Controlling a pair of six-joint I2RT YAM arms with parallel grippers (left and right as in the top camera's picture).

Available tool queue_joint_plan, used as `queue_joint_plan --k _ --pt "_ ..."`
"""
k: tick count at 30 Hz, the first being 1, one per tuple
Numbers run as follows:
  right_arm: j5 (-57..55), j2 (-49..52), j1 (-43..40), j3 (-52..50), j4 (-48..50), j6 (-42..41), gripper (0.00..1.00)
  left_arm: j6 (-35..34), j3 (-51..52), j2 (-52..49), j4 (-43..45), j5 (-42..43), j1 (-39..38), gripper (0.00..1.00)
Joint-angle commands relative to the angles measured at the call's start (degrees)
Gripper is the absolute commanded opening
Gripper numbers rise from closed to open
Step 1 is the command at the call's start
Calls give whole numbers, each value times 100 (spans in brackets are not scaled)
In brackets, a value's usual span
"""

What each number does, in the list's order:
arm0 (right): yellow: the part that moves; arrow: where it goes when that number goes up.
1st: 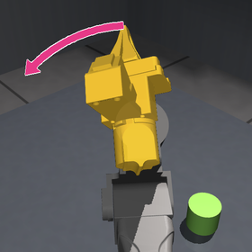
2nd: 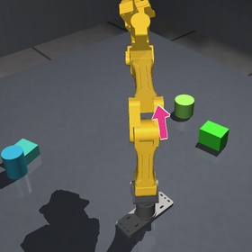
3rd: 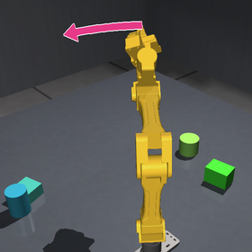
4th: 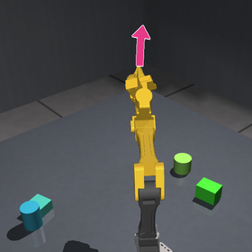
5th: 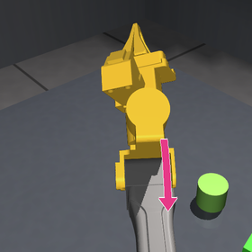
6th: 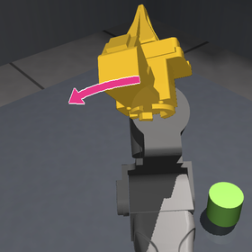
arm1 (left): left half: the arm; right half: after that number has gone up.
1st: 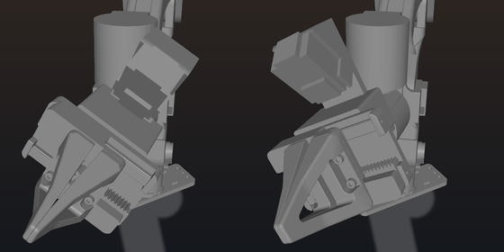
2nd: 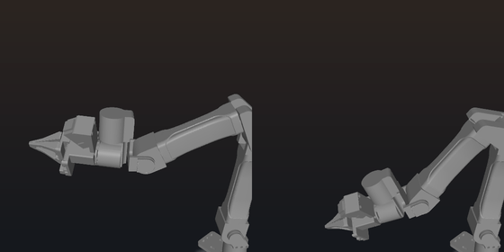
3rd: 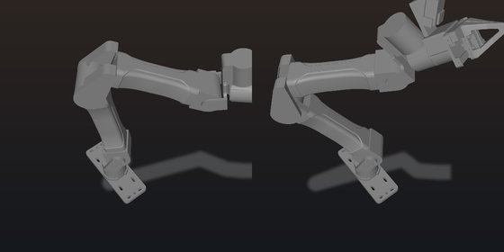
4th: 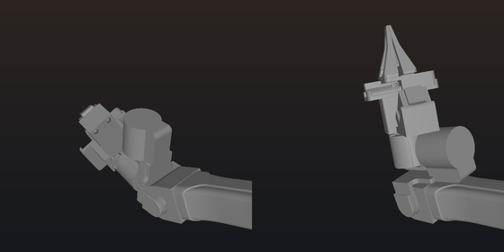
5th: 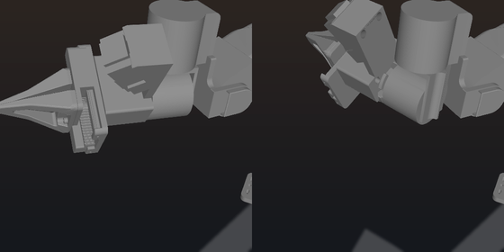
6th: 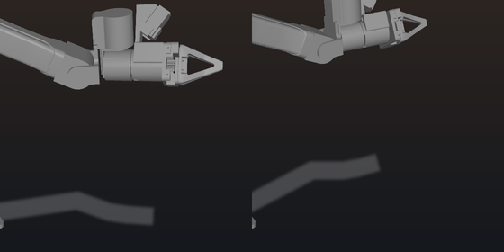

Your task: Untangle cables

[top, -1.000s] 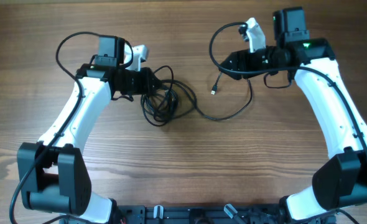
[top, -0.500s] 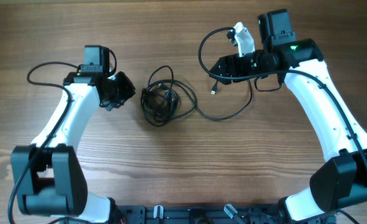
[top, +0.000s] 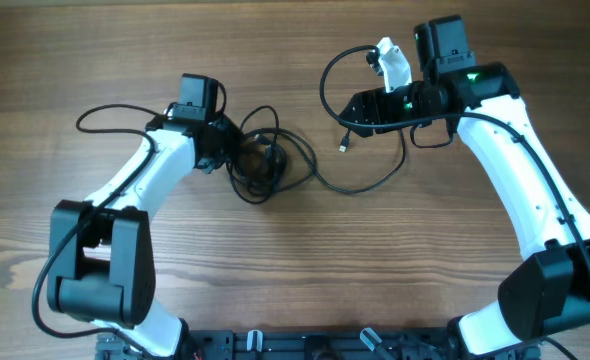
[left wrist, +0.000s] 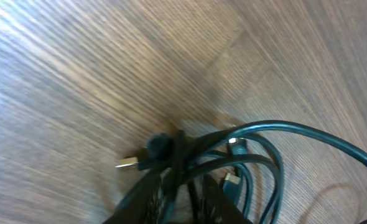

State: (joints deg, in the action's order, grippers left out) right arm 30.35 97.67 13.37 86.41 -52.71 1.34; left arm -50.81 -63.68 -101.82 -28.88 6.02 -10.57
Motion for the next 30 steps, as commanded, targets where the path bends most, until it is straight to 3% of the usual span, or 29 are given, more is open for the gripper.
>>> queue_joint_plan --k 1,5,8,11,14,17,18,24,27,30 --pt "-81 -125 35 90 -13 9 76 -111 26 -339 44 -120 -199 23" --pt "-103 -125 35 90 -70 13 76 -107 26 -603 39 -195 -378 20" --pt "-101 -125 35 90 -74 13 76 -107 26 -667 46 -240 -378 4" --pt "-96 -125 35 90 -87 13 75 83 24 -640 13 -280 -374 4" --pt "249 -153 35 92 -85 42 73 1001 24 -308 52 129 -374 4" --pt "785 -422 37 98 9 282 73 2485 24 564 474 1462 -374 4" --pt "852 -516 37 96 33 310 74 2656 24 824 557 1731 -374 4" --pt "1154 -1340 269 98 398 245 75 2636 24 1991 809 1908 -374 4" --pt "975 -1650 680 98 975 -306 75 2326 24 2116 822 1937 -374 4" --pt "236 -1580 1123 96 1176 -914 75 2347 24 2116 1080 2739 -374 4"
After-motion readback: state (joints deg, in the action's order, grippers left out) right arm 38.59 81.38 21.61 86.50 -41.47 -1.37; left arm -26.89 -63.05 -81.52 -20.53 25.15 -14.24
